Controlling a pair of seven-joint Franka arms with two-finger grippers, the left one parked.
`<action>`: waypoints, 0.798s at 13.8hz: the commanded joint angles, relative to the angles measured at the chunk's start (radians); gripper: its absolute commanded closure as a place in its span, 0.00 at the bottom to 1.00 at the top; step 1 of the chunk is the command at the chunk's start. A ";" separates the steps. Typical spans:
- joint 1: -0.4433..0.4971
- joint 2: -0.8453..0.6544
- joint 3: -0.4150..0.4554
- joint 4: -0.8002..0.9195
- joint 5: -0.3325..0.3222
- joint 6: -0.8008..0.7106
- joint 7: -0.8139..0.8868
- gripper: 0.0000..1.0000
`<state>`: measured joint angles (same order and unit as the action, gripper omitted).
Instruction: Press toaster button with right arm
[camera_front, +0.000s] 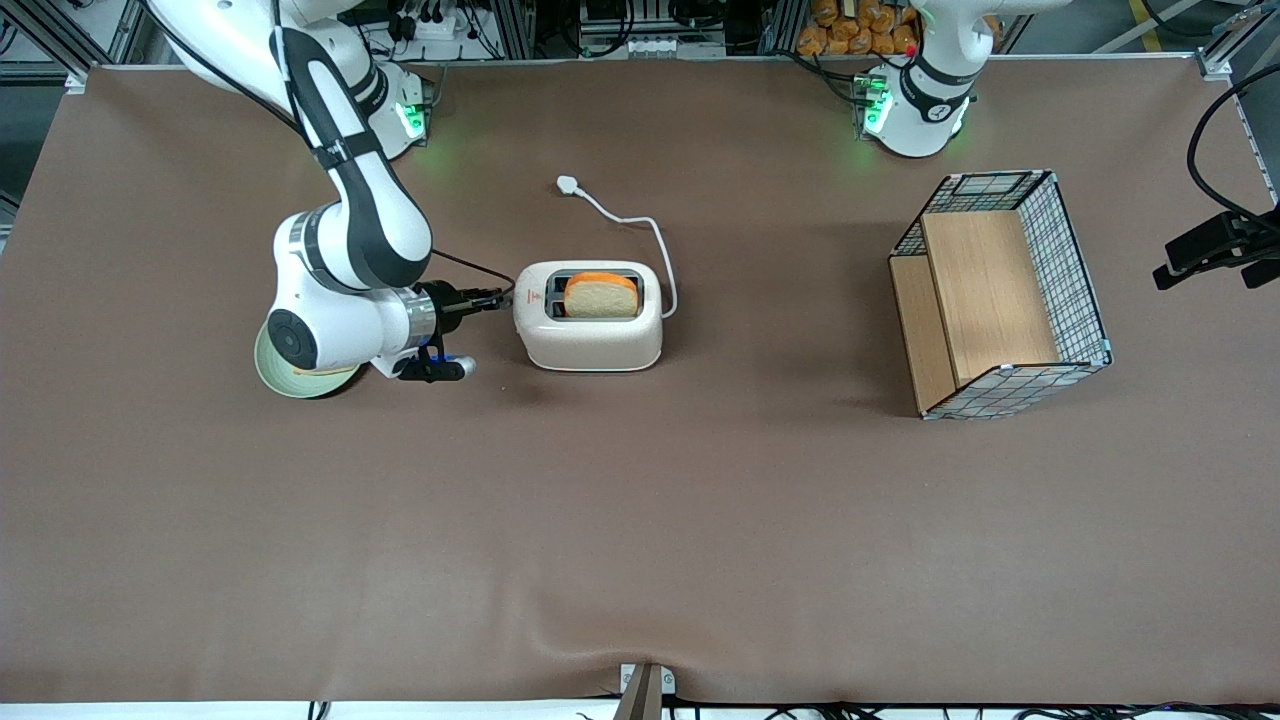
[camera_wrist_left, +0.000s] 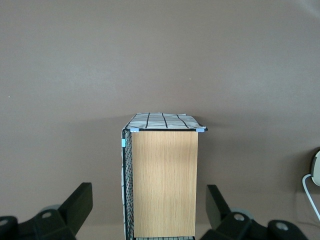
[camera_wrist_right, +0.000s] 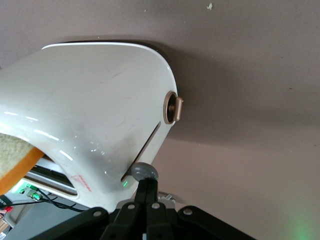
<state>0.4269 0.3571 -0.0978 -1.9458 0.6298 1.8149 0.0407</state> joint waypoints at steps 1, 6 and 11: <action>-0.016 0.028 0.007 0.008 0.050 0.007 -0.007 0.99; -0.039 0.065 0.007 0.018 0.079 0.011 -0.005 0.99; -0.037 0.101 0.007 0.034 0.087 0.018 -0.005 0.99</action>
<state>0.4055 0.4149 -0.0998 -1.9422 0.6917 1.8222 0.0405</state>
